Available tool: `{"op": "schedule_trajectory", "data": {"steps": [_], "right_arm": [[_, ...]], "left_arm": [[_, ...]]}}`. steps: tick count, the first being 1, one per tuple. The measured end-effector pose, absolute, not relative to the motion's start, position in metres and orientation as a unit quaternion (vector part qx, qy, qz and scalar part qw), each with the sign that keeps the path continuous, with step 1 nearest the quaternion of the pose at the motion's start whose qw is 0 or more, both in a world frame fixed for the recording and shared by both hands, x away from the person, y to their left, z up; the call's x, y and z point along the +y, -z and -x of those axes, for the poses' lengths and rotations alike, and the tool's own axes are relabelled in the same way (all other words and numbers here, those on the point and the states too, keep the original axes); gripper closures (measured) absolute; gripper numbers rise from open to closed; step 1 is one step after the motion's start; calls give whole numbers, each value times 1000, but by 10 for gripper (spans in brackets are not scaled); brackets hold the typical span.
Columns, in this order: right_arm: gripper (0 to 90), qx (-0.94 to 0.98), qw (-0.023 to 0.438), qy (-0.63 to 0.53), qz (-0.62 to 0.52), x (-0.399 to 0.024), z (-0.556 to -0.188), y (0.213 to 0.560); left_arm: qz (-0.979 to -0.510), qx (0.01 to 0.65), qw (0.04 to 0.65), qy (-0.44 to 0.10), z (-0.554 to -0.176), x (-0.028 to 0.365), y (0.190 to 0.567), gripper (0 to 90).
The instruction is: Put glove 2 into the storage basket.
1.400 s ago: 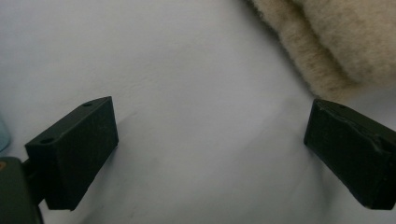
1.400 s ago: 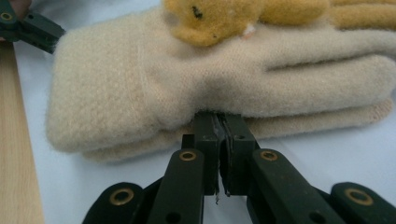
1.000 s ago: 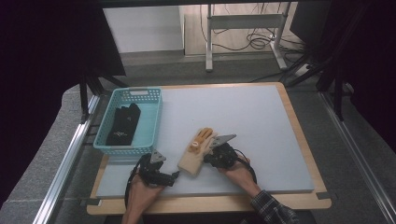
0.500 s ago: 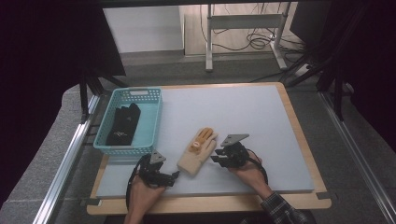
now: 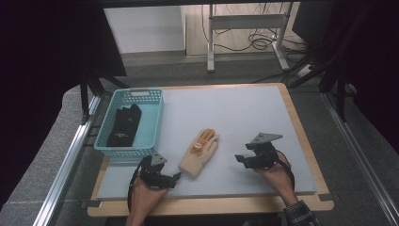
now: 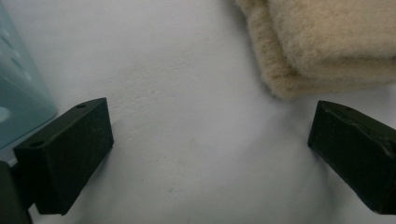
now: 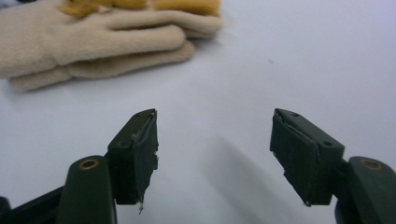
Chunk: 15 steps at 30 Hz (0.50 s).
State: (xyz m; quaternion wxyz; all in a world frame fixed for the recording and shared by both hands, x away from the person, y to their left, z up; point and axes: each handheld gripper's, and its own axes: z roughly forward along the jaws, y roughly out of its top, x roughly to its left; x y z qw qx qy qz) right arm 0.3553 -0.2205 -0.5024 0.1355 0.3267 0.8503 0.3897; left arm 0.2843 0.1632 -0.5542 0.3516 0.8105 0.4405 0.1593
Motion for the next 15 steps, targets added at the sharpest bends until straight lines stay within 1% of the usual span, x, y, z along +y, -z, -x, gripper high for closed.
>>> {"op": "schedule_trajectory", "data": {"steps": [1,4,5,7,10,15], "right_arm": [[297,845,138,-391,-338,-231,-355,503],[288,840,147,-389,-348,-239,-354,504],[276,835,158,-386,-359,-246,-353,505],[273,834,161,-384,-362,-249,-352,506],[255,826,179,-370,-385,-261,-352,512],[234,826,191,-352,-397,-265,-352,520]], "left_arm": [[-810,441,352,-159,-284,163,554,2],[-810,441,352,-159,-284,163,554,2],[-810,441,352,-159,-284,163,554,2],[-810,441,352,-159,-284,163,554,3],[-811,441,352,-159,-284,163,554,2],[-810,441,352,-159,-284,163,554,3]]}}
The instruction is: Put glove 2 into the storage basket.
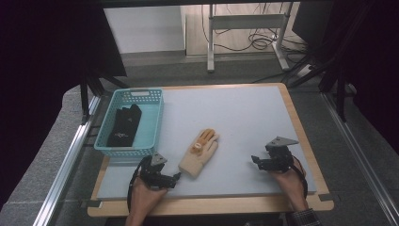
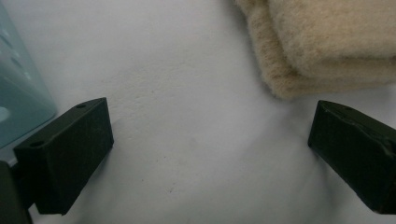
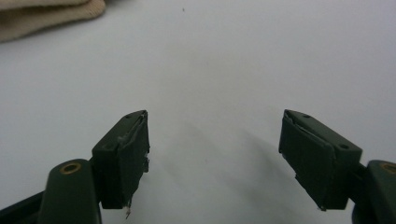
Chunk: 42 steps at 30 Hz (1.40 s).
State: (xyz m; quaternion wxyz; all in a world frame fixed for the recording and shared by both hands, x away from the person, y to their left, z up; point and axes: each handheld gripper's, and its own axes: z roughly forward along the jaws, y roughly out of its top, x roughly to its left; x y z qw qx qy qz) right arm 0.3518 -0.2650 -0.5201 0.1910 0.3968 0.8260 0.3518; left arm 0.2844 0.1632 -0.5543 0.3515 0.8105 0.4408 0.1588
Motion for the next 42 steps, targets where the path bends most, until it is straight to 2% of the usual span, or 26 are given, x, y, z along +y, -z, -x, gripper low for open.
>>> {"op": "schedule_trajectory", "data": {"steps": [5,17,29,35,42], "right_arm": [[187,828,196,-341,-401,-266,-353,529],[184,824,198,-348,-400,-266,-352,531],[184,824,199,-348,-401,-266,-352,531],[184,824,199,-348,-401,-266,-352,531],[184,824,199,-348,-401,-266,-352,531]], "left_arm": [[-811,441,352,-159,-284,163,554,3],[-812,439,350,-159,-283,163,552,24],[-817,431,363,-125,-275,153,531,19],[-815,429,371,-117,-296,129,512,19],[-829,418,354,-114,-320,106,510,33]]}}
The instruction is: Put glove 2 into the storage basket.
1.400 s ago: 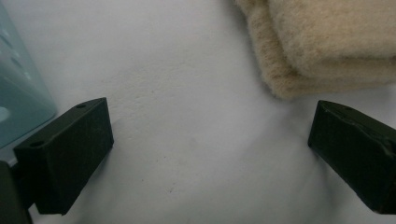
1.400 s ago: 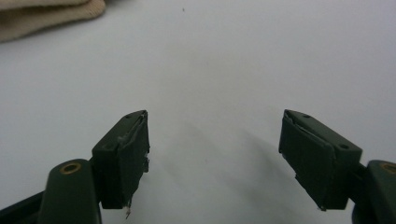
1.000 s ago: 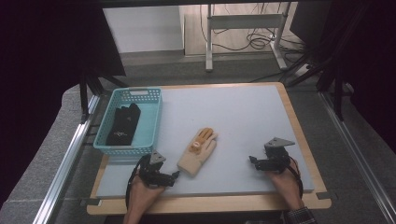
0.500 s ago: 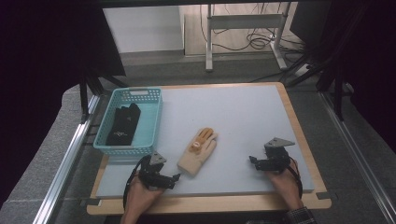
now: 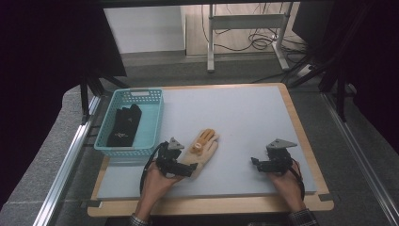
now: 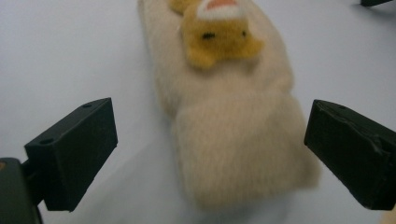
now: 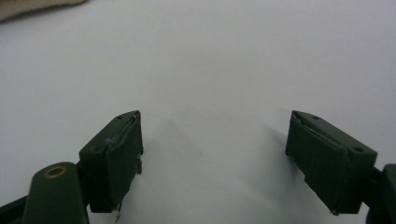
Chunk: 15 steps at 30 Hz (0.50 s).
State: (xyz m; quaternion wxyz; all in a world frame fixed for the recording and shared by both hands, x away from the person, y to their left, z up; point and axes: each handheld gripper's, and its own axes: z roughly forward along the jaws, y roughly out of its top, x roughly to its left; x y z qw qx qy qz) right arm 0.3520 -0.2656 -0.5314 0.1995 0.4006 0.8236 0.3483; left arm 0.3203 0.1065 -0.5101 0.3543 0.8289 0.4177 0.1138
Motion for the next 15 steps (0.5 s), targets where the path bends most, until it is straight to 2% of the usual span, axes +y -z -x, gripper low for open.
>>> {"op": "schedule_trajectory", "data": {"steps": [5,15], "right_arm": [[184,824,199,-348,-400,-266,-352,531],[183,824,200,-348,-400,-266,-352,531]], "left_arm": [[-840,411,339,-105,-339,85,513,40],[-856,407,298,-112,-354,61,521,73]]}}
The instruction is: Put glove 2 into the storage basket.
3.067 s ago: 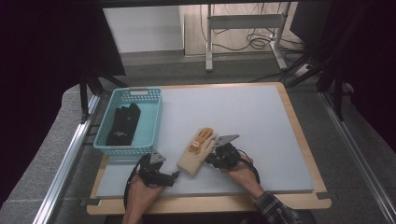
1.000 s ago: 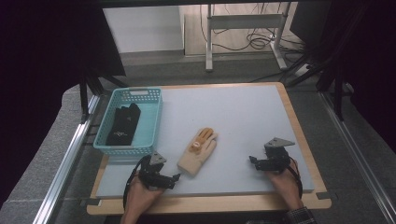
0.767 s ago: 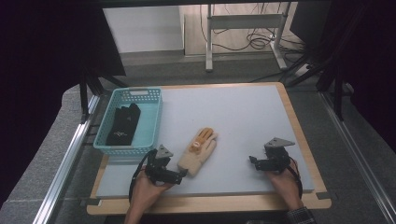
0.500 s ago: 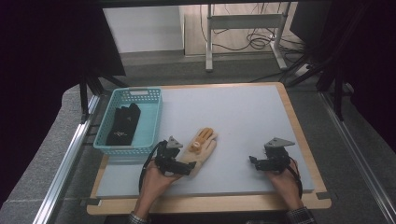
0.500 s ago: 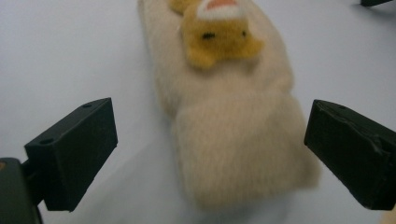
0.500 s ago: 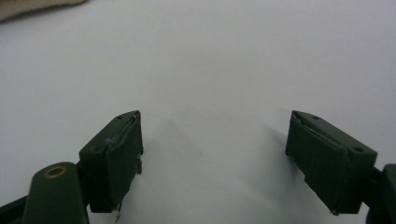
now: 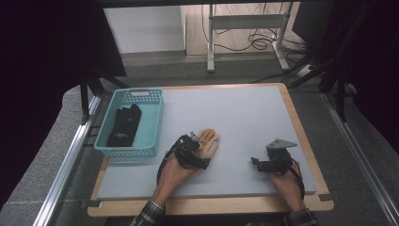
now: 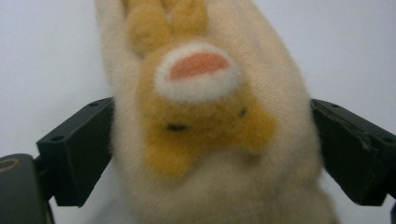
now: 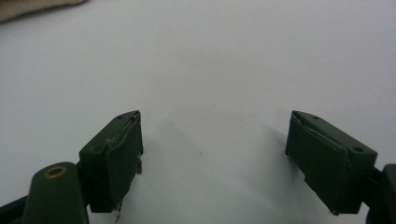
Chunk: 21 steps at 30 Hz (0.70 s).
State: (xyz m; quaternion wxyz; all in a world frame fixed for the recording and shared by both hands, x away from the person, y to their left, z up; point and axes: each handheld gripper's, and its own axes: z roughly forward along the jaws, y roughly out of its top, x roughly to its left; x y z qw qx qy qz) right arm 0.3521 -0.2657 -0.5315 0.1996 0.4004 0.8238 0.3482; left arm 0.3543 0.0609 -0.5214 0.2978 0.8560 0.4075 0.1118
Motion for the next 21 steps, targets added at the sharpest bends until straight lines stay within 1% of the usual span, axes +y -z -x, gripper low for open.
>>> {"op": "schedule_trajectory", "data": {"steps": [1,5,9,10,11,12,13,15,17,21], "right_arm": [[184,824,200,-348,-400,-266,-352,531],[183,824,200,-348,-400,-266,-352,531],[184,824,200,-348,-400,-266,-352,531],[184,824,200,-348,-400,-266,-352,531],[183,824,200,-348,-400,-266,-352,532],[183,824,200,-348,-400,-266,-352,532],[184,824,200,-348,-400,-266,-352,532],[184,824,200,-348,-400,-266,-352,532],[184,824,200,-348,-400,-266,-352,532],[184,824,200,-348,-400,-266,-352,532]], "left_arm": [[-859,408,286,-115,-357,59,524,77],[-861,411,278,-112,-359,56,527,102],[-861,413,275,-110,-359,57,527,153],[-861,413,275,-110,-359,57,527,174],[-860,416,275,-110,-359,57,527,218],[-860,416,275,-111,-359,58,526,218],[-859,418,274,-109,-359,60,524,300],[-858,420,276,-109,-359,61,523,382],[-857,422,276,-109,-359,63,522,427],[-856,420,281,-110,-360,66,522,489]]}}
